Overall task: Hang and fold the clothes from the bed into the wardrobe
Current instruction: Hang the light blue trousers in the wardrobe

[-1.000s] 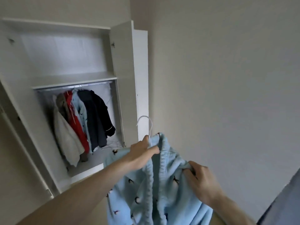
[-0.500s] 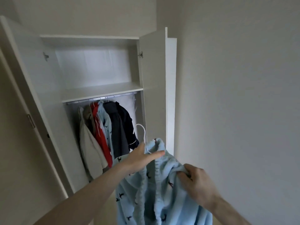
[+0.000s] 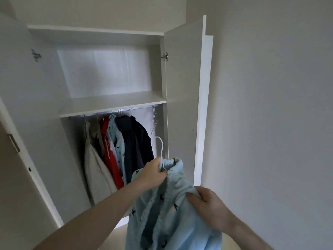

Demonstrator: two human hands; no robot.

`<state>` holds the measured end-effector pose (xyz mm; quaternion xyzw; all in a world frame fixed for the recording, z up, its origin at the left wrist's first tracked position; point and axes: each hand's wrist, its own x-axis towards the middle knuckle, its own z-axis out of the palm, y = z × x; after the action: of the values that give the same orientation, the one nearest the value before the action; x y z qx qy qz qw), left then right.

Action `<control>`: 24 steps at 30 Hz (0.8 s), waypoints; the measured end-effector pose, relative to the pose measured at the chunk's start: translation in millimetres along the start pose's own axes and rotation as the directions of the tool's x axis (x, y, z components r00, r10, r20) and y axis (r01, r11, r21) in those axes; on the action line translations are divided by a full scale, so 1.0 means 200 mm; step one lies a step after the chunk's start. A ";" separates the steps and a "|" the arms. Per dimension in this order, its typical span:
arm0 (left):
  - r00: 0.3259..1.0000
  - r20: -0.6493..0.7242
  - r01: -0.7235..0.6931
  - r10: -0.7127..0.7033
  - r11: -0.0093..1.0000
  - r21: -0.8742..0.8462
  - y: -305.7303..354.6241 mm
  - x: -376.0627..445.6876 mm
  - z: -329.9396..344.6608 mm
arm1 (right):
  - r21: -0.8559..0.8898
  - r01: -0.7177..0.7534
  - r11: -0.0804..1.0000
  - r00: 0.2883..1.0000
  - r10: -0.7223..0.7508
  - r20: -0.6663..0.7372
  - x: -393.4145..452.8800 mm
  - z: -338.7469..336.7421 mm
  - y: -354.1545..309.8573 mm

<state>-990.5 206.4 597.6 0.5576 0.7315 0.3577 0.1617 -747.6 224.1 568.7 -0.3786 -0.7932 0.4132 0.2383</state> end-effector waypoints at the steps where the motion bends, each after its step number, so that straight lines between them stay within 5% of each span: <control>1: 0.999 0.050 -0.002 0.003 1.000 -0.028 0.00 0.06 0.01 | -0.003 -0.018 1.000 1.000 0.018 -0.016 0.06 -0.02 0.03; 5: 0.969 0.233 0.098 -0.078 0.992 -0.076 -0.06 0.40 0.04 | -0.016 -0.079 0.997 0.997 0.079 0.009 0.43 -0.07 0.15; 9: 0.960 0.257 0.143 -0.111 0.983 -0.111 -0.10 0.67 0.03 | 0.048 -0.090 0.995 0.996 0.089 0.029 0.78 -0.08 0.21; 16: 0.987 0.158 -0.026 0.032 0.999 -0.042 -0.24 0.95 -0.15 | 0.168 -0.035 0.985 0.995 0.050 -0.088 1.25 -0.03 0.26; 24: 0.995 0.020 0.097 -0.102 0.983 0.157 -0.70 1.32 -0.60 | 0.252 -0.016 0.968 0.976 0.070 -0.207 1.74 0.14 0.31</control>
<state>-1250.5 393.5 625.7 0.5361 0.7818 0.2833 0.1454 -950.9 511.6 523.8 -0.4054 -0.6962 0.4714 0.3590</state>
